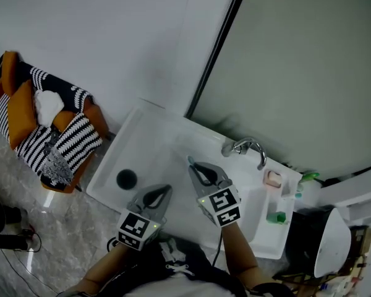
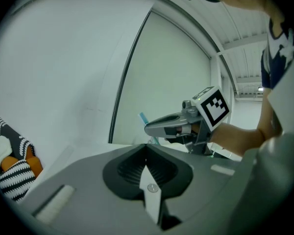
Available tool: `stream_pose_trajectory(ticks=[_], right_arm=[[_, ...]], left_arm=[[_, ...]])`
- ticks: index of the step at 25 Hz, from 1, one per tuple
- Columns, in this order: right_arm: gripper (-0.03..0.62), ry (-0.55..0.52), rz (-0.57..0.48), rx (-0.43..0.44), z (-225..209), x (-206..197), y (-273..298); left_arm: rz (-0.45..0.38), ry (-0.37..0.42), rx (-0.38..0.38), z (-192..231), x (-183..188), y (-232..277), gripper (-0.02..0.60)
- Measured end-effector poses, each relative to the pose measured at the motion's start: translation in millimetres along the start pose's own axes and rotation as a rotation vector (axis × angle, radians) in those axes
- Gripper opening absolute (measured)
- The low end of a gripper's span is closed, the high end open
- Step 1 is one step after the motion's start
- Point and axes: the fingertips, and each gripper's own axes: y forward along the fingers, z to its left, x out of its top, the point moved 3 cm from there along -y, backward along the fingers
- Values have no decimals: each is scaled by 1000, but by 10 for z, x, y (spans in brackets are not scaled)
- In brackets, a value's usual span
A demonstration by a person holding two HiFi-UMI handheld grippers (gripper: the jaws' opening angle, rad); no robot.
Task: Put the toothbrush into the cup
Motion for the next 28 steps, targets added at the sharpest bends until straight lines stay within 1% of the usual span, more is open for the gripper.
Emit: stream_pose_trajectory(ticks=[4,10,14,17,22,28], right_arm=[[29,3,-35,-6,95,76,-222],[29,-8,-129,-7,294,266,-533],[29,18,-226,52,517,344,-647],[29,2,-278,100,670,370,-685],[29,-14,-388,117,836,493,-755],[31,43,-471,162,966,615,-777]], left_arm=[[3,-4,-1,-51,-29,-51,0],[-6,-10,-4,-136,-45,-153,0],[-14,-16,7,-124,-49,-234,0],[-15,-18,30,-87,-60,-288,0],[-36,-53,63,-29,-76,-433,0],[-46,-66,114,70,-87,-625,0]])
